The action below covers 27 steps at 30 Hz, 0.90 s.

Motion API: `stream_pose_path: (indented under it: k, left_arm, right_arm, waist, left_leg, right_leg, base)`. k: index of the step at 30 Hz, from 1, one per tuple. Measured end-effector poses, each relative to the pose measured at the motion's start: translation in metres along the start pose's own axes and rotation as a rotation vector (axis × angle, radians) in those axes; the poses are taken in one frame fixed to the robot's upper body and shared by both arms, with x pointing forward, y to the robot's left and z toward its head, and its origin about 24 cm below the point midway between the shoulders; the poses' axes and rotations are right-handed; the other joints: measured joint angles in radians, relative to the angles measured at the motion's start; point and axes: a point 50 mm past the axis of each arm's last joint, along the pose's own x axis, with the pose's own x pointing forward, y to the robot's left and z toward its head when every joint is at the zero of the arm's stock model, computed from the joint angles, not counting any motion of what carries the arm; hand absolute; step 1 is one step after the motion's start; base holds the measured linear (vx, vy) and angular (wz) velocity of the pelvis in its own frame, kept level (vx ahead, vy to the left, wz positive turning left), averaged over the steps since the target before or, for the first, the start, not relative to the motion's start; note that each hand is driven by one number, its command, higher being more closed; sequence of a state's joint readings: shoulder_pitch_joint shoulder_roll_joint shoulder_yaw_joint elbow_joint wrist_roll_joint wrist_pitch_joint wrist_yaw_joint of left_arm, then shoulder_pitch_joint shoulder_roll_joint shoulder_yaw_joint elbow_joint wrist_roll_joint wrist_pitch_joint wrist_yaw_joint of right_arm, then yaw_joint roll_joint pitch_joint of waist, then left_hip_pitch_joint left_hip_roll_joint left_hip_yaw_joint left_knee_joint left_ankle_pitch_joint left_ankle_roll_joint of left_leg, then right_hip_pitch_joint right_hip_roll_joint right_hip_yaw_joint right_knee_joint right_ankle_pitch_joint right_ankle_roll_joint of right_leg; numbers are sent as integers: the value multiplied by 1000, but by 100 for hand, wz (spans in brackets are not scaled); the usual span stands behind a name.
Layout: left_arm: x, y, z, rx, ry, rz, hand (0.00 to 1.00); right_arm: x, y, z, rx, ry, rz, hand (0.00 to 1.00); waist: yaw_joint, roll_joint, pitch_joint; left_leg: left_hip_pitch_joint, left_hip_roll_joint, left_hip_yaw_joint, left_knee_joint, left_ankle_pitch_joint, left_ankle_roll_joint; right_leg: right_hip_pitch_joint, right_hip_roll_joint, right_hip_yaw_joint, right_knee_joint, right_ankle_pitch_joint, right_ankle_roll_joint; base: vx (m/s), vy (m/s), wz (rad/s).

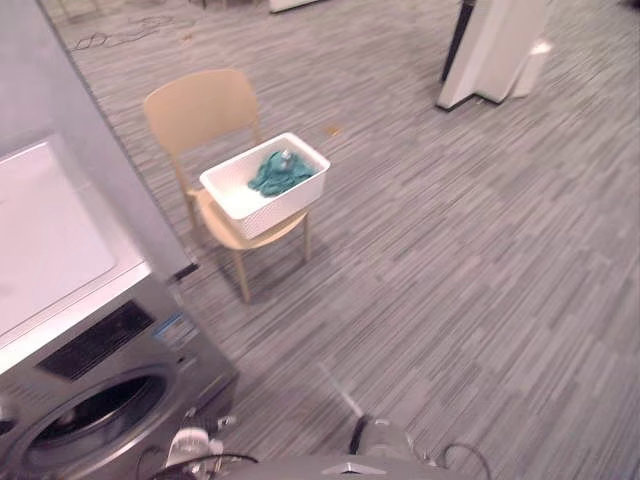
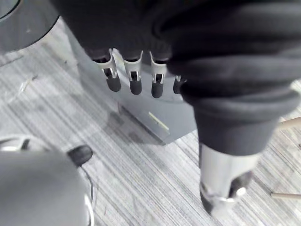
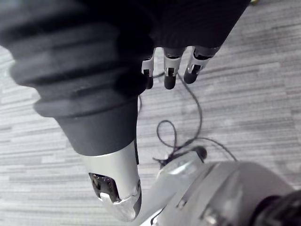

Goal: Pick up the laundry basket with both hands and put the clothes into the washing machine.

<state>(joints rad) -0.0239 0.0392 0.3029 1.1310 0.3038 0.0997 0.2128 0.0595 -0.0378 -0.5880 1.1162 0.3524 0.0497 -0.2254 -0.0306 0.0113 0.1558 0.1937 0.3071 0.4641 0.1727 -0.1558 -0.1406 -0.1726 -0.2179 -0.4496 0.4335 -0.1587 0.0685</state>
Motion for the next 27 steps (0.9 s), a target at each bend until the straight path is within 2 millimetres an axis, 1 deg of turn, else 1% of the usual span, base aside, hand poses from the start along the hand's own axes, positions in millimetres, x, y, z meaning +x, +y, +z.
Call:
stream_pose_path:
  k: [1,2,3,4,5,6,7,8,9,10,11,12,13,14,15,16,17,18,19,20,21,22,23,24,25,26,27]
  left_arm:
    - [1,4,2,-32,-5,11,0]
    - [1,6,4,-49,-10,18,0]
    - [2,9,7,-74,-19,28,0]
    - [2,10,6,-81,-19,35,0]
    - [1,10,4,-82,-14,35,0]
    - [0,7,-2,-88,6,28,0]
    - [-2,4,-14,-99,37,22,0]
    - [-3,2,-20,-110,54,21,0]
    - [-5,2,-31,-115,81,24,0]
    - [-8,0,-41,-115,115,16,0]
    - [-9,-2,-47,-116,132,13,0]
    - [-11,-3,-55,-135,158,15,0]
    - [-12,-3,-58,-164,172,20,0]
    - [-12,-2,-60,-185,181,27,0]
    - [-13,0,-63,-209,195,36,0]
    - [-14,-1,-67,-243,211,44,0]
    - [-14,0,-66,-252,210,49,0]
    - [-14,1,-66,-262,210,53,0]
    - [-13,3,-67,-272,215,58,0]
    - [-14,4,-69,-280,222,66,0]
    - [-14,4,-71,-282,225,68,0]
    - [-14,5,-72,-280,230,70,0]
    - [-13,7,-72,-267,226,71,0]
    - [-13,9,-70,-262,219,73,0]
    - [-10,16,-64,-246,195,83,0]
    - [-8,19,-60,-248,182,89,0]
    - [-6,22,-55,-250,166,95,0]
  right_arm:
    - [0,1,0,-16,-2,5,0]
    - [0,1,1,-22,-8,6,0]
    - [1,-3,6,-32,-24,-2,0]
    - [1,-4,10,-42,-45,-3,0]
    - [2,-5,16,-46,-65,-3,0]
    - [1,1,30,-46,-118,15,0]
    - [0,5,38,-43,-148,29,0]
    - [-1,9,39,-43,-153,39,0]
    - [-2,16,40,-40,-154,56,0]
    - [-4,25,35,-38,-147,83,0]
    - [-5,29,34,-38,-149,94,0]
    - [-7,33,33,-37,-156,107,0]
    - [-8,37,35,-33,-172,121,0]
    - [-9,39,37,-31,-181,129,0]
    - [-11,43,39,-34,-197,142,0]
    - [-15,51,43,-50,-229,174,0]
    - [-15,52,42,-46,-232,179,0]
    - [-17,60,44,-42,-236,200,0]
    - [-18,63,40,-40,-225,206,0]
    - [-18,60,32,-38,-202,201,0]
    - [-17,58,29,-40,-192,198,0]
    - [-15,53,22,-45,-164,198,0]
    - [-13,49,23,-42,-160,193,0]
    - [-12,46,23,-41,-156,184,0]
    - [-9,36,16,-64,-135,156,0]
    - [-8,28,10,-63,-114,133,0]
    - [-5,11,-3,-48,-67,86,0]
  waist:
    - [3,6,8]
    - [3,6,8]
    - [3,7,13]
    - [6,13,31]
    - [11,20,35]
    - [16,45,42]
    - [18,61,45]
    - [20,65,45]
    - [32,65,45]
    - [44,66,44]
    - [49,65,45]
    - [58,62,45]
    - [64,58,47]
    - [68,53,50]
    - [78,45,46]
    - [83,33,40]
    - [86,36,32]
    - [87,29,33]
    - [87,23,30]
    - [90,15,17]
    - [94,14,7]
    - [96,7,-8]
    - [92,-1,-19]
    - [88,-9,-22]
    - [77,-42,-17]
    - [68,-55,-11]
    - [50,-63,-6]
  left_leg:
    - [-69,48,-13,146,15,33]
    - [-116,76,-35,237,35,76]
    - [-188,122,-94,405,107,167]
    - [-229,146,-143,528,179,189]
    - [-247,142,-163,592,166,180]
    - [-292,96,-203,701,107,142]
    - [-339,23,-239,750,58,94]
    - [-361,-16,-249,749,36,78]
    - [-393,-81,-250,701,8,68]
    - [-403,-133,-236,586,-7,70]
    - [-402,-152,-230,512,-10,73]
    - [-393,-187,-213,319,-3,78]
    - [-386,-213,-208,140,33,87]
    - [-382,-220,-197,83,85,106]
    - [-367,-222,-171,34,148,100]
    - [-344,-241,-122,12,166,146]
    - [-344,-248,-110,19,156,163]
    - [-342,-254,-101,61,125,193]
    - [-331,-265,-100,81,104,201]
    - [-303,-284,-102,85,77,208]
    - [-287,-290,-101,78,60,207]
    - [-250,-308,-102,48,26,203]
    - [-221,-331,-105,24,0,204]
    - [-200,-344,-108,12,-2,200]
    - [-152,-376,-139,-4,-10,205]
    - [-129,-387,-165,-4,-12,214]
    - [-87,-391,-223,0,-21,218]
  right_leg:
    - [1,22,0,-11,-6,-11]
    - [11,37,0,-29,-3,-24]
    - [60,71,0,-74,2,-42]
    - [110,91,14,-107,-3,-56]
    - [124,98,33,-116,-9,-66]
    - [151,110,63,-140,-9,-70]
    - [171,125,94,-175,-5,-77]
    - [177,133,111,-191,-3,-79]
    - [190,149,140,-223,6,-73]
    - [215,169,163,-260,17,-67]
    - [227,177,169,-274,22,-63]
    - [249,186,184,-295,29,-61]
    - [269,187,194,-311,23,-51]
    - [282,183,201,-319,19,-45]
    - [297,174,218,-331,13,-33]
    - [315,152,236,-348,6,-12]
    - [315,143,248,-354,6,-9]
    - [324,129,262,-364,13,-1]
    - [343,115,275,-363,14,0]
    - [358,97,289,-338,8,-2]
    - [352,92,299,-306,-1,-3]
    - [315,79,320,-180,-36,15]
    - [228,48,339,44,-63,51]
    - [164,31,355,186,-53,62]
    - [53,5,402,452,39,75]
    - [14,4,421,571,67,79]
    - [-41,15,434,724,65,78]
  base:
    - [115,-236,-19]
    - [162,-342,-22]
    - [183,-392,-32]
    - [172,-266,-46]
    - [178,-182,-71]
    - [201,-121,-86]
    - [213,-98,-85]
    - [222,-58,-86]
    - [255,-27,-91]
    - [268,-22,-89]
    - [307,-3,-75]
    - [332,17,-47]
    - [337,35,-37]
    - [344,68,-31]
    - [466,150,-34]
    - [476,169,-37]
    - [499,191,-35]
    - [312,127,-21]
    - [378,168,-12]
    - [283,143,-1]
    - [333,176,-8]
    - [315,200,-12]
    - [290,196,-6]
    - [301,176,25]
    - [238,83,49]
    - [326,34,107]
    - [314,-48,136]
